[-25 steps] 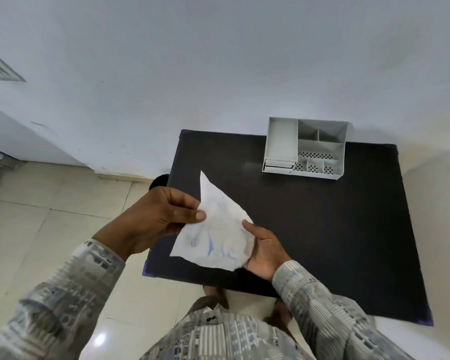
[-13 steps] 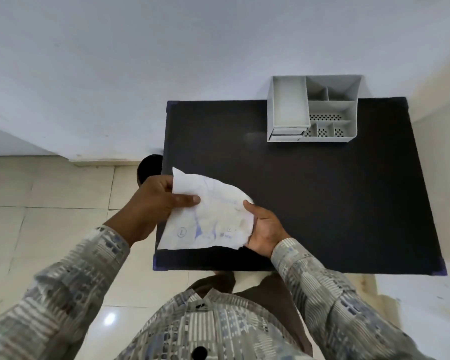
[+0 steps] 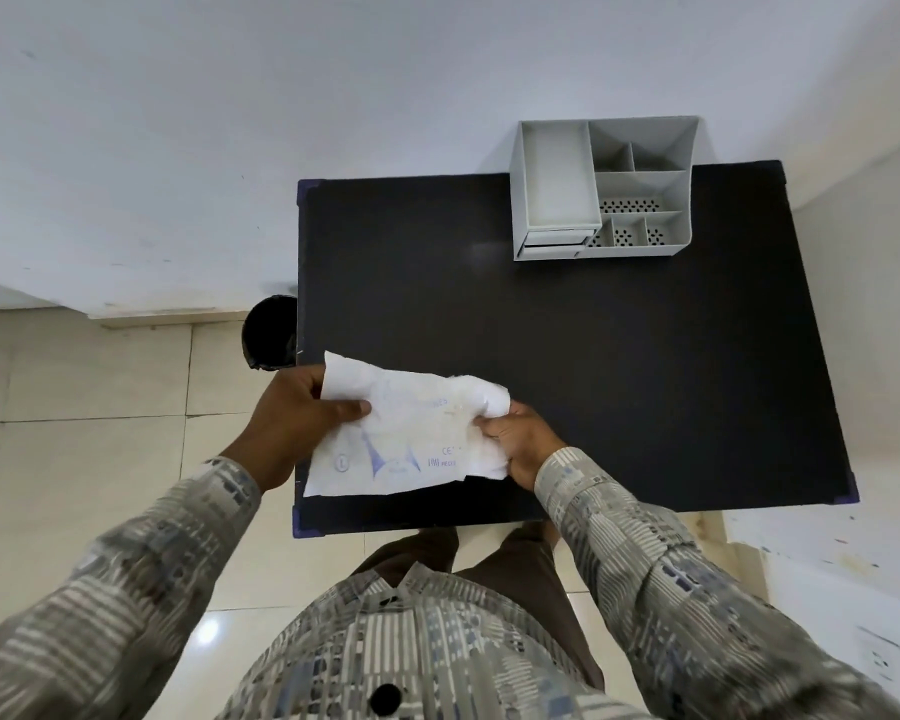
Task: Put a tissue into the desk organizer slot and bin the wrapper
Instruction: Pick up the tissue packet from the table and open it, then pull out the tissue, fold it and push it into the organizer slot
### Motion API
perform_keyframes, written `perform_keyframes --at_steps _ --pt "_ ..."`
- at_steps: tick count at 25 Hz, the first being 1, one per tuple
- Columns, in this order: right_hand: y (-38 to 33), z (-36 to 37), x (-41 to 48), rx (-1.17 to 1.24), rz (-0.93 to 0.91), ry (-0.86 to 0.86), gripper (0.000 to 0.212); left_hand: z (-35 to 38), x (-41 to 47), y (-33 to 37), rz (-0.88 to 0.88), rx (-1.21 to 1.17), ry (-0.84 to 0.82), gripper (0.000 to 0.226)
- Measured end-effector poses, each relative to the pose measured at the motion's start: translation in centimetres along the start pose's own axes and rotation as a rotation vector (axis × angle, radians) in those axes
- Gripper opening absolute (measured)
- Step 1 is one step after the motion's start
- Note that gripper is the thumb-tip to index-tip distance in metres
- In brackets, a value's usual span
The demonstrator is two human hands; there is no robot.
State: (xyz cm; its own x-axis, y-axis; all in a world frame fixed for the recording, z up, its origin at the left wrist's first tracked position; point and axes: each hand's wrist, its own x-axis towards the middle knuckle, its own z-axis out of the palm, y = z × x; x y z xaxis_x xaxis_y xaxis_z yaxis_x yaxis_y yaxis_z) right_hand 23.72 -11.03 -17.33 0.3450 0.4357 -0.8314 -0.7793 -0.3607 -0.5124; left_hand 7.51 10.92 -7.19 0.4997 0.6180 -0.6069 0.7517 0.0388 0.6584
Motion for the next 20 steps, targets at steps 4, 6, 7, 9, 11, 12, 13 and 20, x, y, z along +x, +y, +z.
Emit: perform_keyframes --at_steps 4,6,7,9,11,12,13,20 --pt "0.3 -0.9 0.4 0.062 0.015 0.001 0.032 1.0 1.3 -1.9 0.010 0.211 0.019 0.043" --pt "0.4 -1.6 0.4 0.057 0.011 0.015 0.028 1.5 2.0 -2.9 0.082 0.455 0.126 0.048" --pt "0.5 -2.0 0.4 0.039 0.012 0.035 0.027 1.7 2.2 -3.2 0.093 0.491 0.167 0.049" --pt "0.7 -2.7 0.3 -0.005 0.039 0.066 0.028 2.3 2.7 -4.0 0.057 0.416 0.133 0.061" --pt "0.8 -3.2 0.3 -0.048 0.089 0.096 0.031 3.1 2.7 -4.8 0.111 0.541 0.107 0.088" --pt "0.8 -3.4 0.4 -0.059 0.106 0.104 0.030 3.6 2.6 -5.4 0.238 0.669 0.131 0.095" --pt "0.8 -3.4 0.4 -0.068 0.115 0.115 0.030 4.4 2.4 -5.8 0.405 0.772 0.136 0.093" --pt "1.4 -3.4 1.3 -0.370 0.055 0.236 0.037 10.2 3.1 -8.8 0.519 1.106 -0.521 0.076"
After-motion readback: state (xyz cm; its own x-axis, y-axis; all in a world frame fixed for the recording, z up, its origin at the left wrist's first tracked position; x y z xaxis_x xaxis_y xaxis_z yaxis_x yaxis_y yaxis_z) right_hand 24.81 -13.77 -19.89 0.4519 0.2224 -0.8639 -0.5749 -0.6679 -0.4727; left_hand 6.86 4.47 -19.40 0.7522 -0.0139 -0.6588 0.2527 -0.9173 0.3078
